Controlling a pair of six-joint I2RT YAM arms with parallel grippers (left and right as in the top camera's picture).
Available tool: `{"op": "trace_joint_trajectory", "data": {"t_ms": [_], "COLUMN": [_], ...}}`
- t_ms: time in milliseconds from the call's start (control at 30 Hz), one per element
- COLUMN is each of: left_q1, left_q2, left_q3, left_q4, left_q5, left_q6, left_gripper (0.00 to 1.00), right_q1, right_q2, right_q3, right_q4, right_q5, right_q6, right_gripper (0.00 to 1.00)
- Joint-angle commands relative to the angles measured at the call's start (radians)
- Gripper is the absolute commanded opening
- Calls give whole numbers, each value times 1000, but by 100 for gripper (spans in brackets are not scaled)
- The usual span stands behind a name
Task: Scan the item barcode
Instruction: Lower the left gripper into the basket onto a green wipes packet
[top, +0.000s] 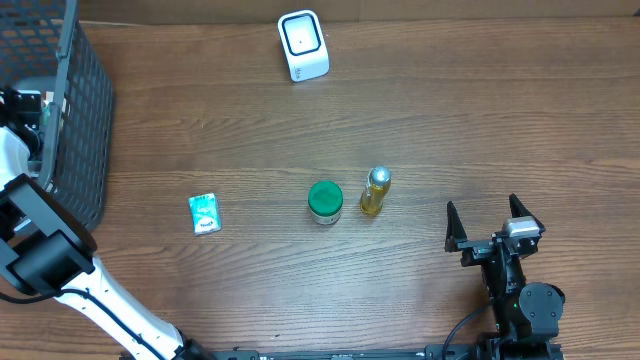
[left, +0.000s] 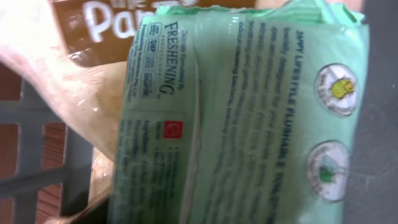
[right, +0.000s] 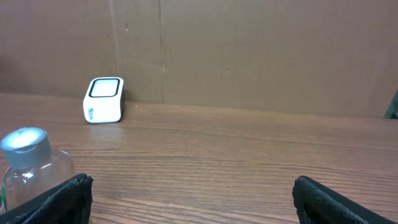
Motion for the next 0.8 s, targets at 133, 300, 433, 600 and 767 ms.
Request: {"op": "trace_joint_trajectory", "data": {"t_ms": [133,300,433,600,767], "left_q1": [5,4,0,-20,-55], "left_q2": [24,-59,-156,-293,-436], "left_q3": [-6,-6,-6,-6,-6], "left_q4": [-45,-24,-12,-8,-10], "left_q5": [-7,16,22,22,9], "left_q6": [-31,-109,-167,-245,-266], "left_gripper": [34,35,37,40,40], "right_q1": [-2,-2,-2,-2,-2], "right_q2": [-8,-8,-8,-8,-8], "right_q3": [-10,-10,-10,-10,-10], "right_q4": [3,3,3,3,3], "right_q5": [8,8,8,8,8], "right_q6": [-1,-1,-1,-1,-1], "right_gripper": [100,100,100,100,100]}}
